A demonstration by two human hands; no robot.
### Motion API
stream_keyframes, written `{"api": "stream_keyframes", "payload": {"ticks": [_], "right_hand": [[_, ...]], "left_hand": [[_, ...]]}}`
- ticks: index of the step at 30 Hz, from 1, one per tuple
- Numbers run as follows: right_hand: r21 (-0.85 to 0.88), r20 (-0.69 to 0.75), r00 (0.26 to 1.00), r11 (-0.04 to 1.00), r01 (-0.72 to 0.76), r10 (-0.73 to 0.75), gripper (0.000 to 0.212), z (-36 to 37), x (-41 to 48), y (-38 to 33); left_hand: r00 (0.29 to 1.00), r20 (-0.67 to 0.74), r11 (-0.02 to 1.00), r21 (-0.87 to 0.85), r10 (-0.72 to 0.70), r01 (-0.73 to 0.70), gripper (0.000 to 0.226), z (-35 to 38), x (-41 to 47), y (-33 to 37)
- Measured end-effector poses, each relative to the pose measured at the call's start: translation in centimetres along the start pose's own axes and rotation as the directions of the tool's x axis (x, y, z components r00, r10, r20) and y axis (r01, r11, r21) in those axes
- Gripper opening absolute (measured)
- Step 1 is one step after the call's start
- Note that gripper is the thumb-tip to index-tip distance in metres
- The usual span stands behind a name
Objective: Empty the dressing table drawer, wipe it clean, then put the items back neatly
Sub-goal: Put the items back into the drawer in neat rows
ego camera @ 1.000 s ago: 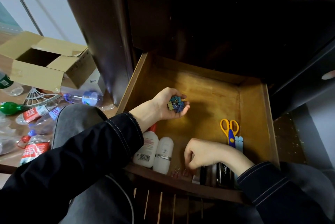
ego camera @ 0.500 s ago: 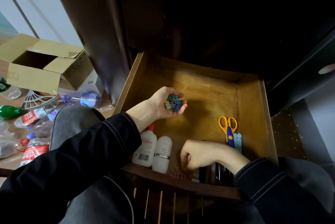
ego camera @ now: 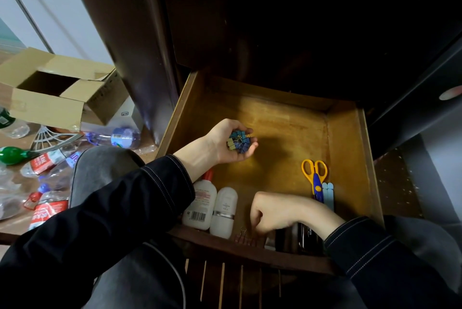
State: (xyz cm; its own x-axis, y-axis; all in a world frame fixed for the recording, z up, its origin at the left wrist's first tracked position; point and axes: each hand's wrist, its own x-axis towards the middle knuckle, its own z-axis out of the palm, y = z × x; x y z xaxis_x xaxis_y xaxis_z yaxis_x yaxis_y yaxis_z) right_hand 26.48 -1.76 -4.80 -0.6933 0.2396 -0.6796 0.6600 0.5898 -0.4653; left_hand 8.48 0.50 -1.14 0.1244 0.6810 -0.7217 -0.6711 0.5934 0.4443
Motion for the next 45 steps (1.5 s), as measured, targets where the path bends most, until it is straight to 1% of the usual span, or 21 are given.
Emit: {"api": "stream_keyframes", "payload": {"ticks": [3,7,11,13,16,18,22,29,34,37,39,41,45], "right_hand": [[-0.008,0.013,1.0,1.0,-0.004,0.004,0.014,0.0,-0.1,-0.1],[-0.007,0.004,1.0,1.0,-0.007,0.007,0.035,-0.2,-0.3,-0.2],[-0.011,0.013,1.0,1.0,-0.006,0.006,0.038,-0.2,-0.4,-0.4],[0.012,0.004,1.0,1.0,-0.006,0.006,0.036,-0.3,-0.5,-0.4],[0.092,-0.089,0.996,0.996,0.019,-0.011,0.022,-0.7,-0.3,-0.3],[0.114,-0.131,0.991,0.992,0.053,-0.038,0.015,-0.7,0.0,-0.5],[0.012,-0.121,0.988,0.995,0.096,-0.094,0.009,0.1,0.4,-1.0],[-0.036,-0.089,0.992,0.995,0.091,-0.094,0.01,0.4,0.7,-1.3],[-0.026,-0.07,0.993,0.996,0.089,-0.091,0.011,0.4,0.5,-1.4],[-0.009,-0.117,0.989,0.996,0.093,-0.093,0.015,-0.1,0.2,-1.3],[0.035,-0.157,0.986,0.998,0.059,-0.053,0.018,-0.7,-0.1,-0.9],[0.051,-0.134,0.991,0.999,0.017,-0.01,0.019,-1.0,-0.4,-0.4],[-0.064,-0.01,1.0,0.998,0.003,-0.004,0.01,-0.4,-0.5,-0.2]], "left_hand": [[1.0,-0.002,1.0,0.007,0.005,-0.005,0.017,0.0,-0.1,0.0],[1.0,0.006,1.0,0.008,0.005,-0.005,0.016,0.1,-0.2,0.0],[1.0,0.006,1.0,0.0,0.004,-0.004,0.016,0.1,-0.2,0.0],[1.0,0.008,1.0,-0.003,0.003,-0.003,0.016,0.1,-0.2,0.1],[1.0,0.006,1.0,0.002,0.001,-0.001,0.015,0.1,-0.2,0.1],[1.0,0.004,1.0,0.005,0.001,-0.001,0.015,0.1,-0.3,0.0],[1.0,0.008,1.0,0.007,0.005,-0.005,0.016,0.1,-0.3,0.1],[1.0,0.007,1.0,-0.014,0.0,0.0,0.015,0.1,-0.2,0.1],[1.0,0.015,1.0,-0.009,-0.005,0.005,0.014,0.1,-0.3,0.1],[1.0,0.008,1.0,-0.018,-0.004,0.004,0.015,0.1,-0.2,0.2],[1.0,0.01,1.0,-0.025,-0.003,0.003,0.015,0.0,-0.1,0.2],[1.0,0.016,1.0,-0.023,-0.002,0.003,0.015,0.0,-0.1,0.2],[1.0,0.012,1.0,-0.01,0.002,-0.002,0.015,0.0,-0.1,0.1]]}}
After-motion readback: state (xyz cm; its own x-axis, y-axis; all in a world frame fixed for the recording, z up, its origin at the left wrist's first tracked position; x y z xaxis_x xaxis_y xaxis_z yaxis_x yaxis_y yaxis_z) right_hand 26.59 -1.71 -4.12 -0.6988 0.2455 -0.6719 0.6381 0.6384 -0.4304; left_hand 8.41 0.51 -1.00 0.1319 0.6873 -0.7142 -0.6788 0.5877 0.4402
